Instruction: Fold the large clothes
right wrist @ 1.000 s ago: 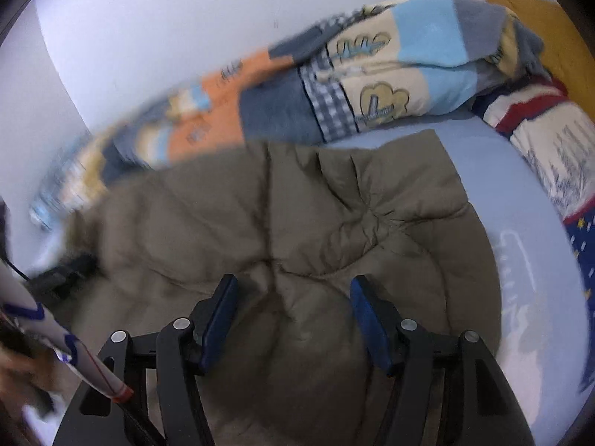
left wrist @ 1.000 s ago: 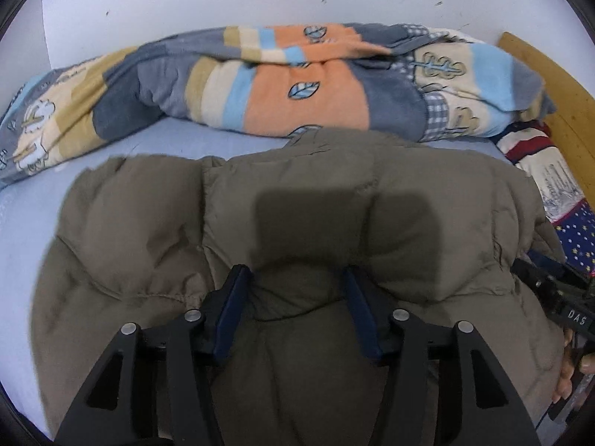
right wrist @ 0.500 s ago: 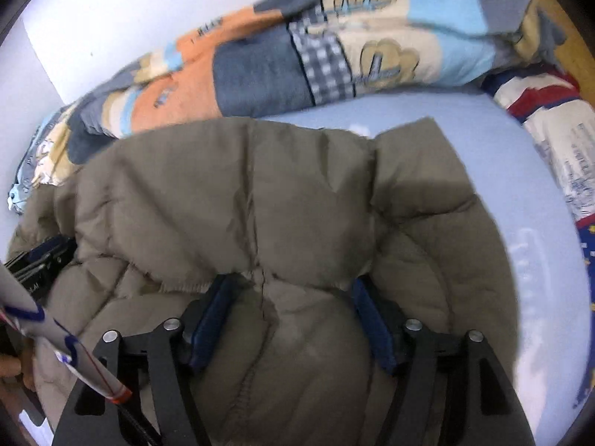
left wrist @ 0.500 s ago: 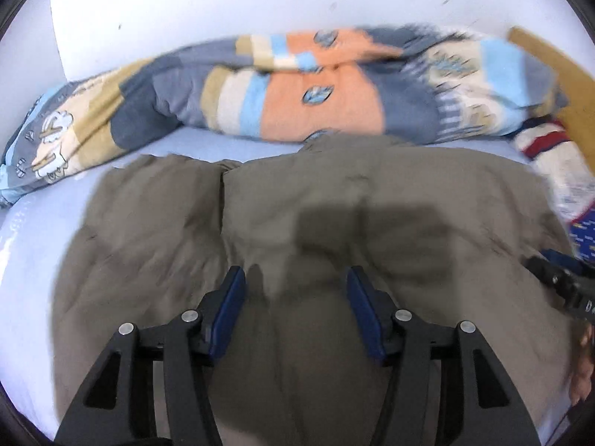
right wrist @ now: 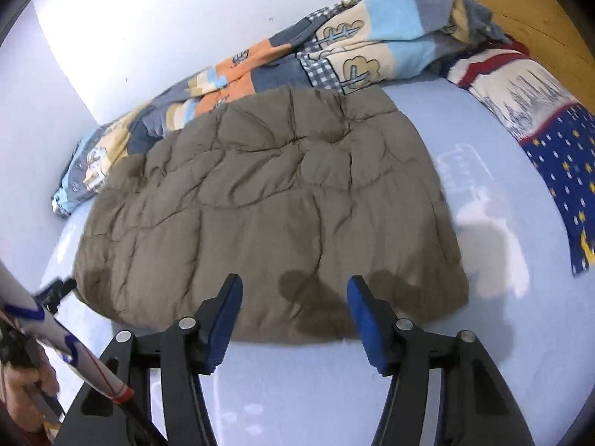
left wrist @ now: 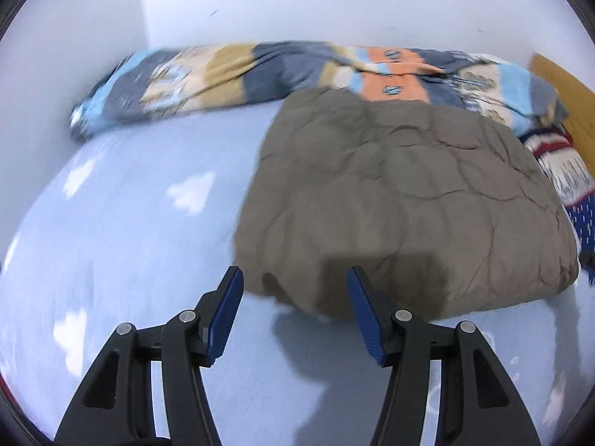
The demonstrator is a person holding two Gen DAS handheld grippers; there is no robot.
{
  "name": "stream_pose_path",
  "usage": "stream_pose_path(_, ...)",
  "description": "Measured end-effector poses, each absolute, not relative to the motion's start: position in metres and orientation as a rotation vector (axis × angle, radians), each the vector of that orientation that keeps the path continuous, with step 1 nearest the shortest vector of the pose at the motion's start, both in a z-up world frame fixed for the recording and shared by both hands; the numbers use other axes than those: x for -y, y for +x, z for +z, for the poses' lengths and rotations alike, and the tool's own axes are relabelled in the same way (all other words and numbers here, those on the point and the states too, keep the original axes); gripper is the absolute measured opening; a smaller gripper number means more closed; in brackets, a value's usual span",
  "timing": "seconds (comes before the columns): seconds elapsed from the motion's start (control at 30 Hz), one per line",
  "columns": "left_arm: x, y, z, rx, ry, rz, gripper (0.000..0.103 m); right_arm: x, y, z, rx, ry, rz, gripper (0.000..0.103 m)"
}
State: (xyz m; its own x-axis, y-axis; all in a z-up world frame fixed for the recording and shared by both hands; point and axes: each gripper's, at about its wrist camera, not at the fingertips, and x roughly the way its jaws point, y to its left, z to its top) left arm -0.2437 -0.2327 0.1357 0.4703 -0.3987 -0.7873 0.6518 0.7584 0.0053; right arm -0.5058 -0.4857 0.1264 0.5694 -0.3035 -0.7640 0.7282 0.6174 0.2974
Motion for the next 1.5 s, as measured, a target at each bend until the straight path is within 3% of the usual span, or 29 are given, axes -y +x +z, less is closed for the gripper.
stream_pose_path(0.23, 0.237, -0.229, 0.125, -0.819, 0.315, -0.644, 0.057, 0.464, -0.508, 0.136, -0.643, 0.623, -0.673, 0.062)
stream_pose_path(0.4, 0.255, -0.214, 0.1, -0.865, 0.348, -0.63, 0.057, 0.473, -0.486, 0.115, -0.709, 0.591, -0.66, 0.061)
stream_pose_path(0.63, 0.253, -0.187, 0.074, -1.03, 0.296, -0.62, 0.068, 0.485, -0.472, 0.076, -0.805, 0.642, -0.649, 0.06)
stream_pose_path(0.8, 0.239, -0.185, 0.096, -1.035, 0.206, -0.621, 0.068, 0.491, -0.481, 0.08, -0.79, 0.699, -0.635, 0.06)
stream_pose_path(1.1, 0.213, -0.181, 0.128, -1.027, 0.073, -0.623, 0.068, 0.527, -0.548, 0.114, -0.573, 0.911, -0.72, 0.061)
stream_pose_path(1.23, 0.214, -0.173, 0.109, -1.091, 0.084, -0.569, 0.068, 0.535, -0.555, 0.102, -0.609, 0.966, -0.746, 0.047)
stream_pose_path(1.5, 0.218, -0.168, 0.084, -1.196, 0.084, -0.538, 0.068, 0.532, -0.533, 0.075, -0.739, 0.961, -0.762, 0.047)
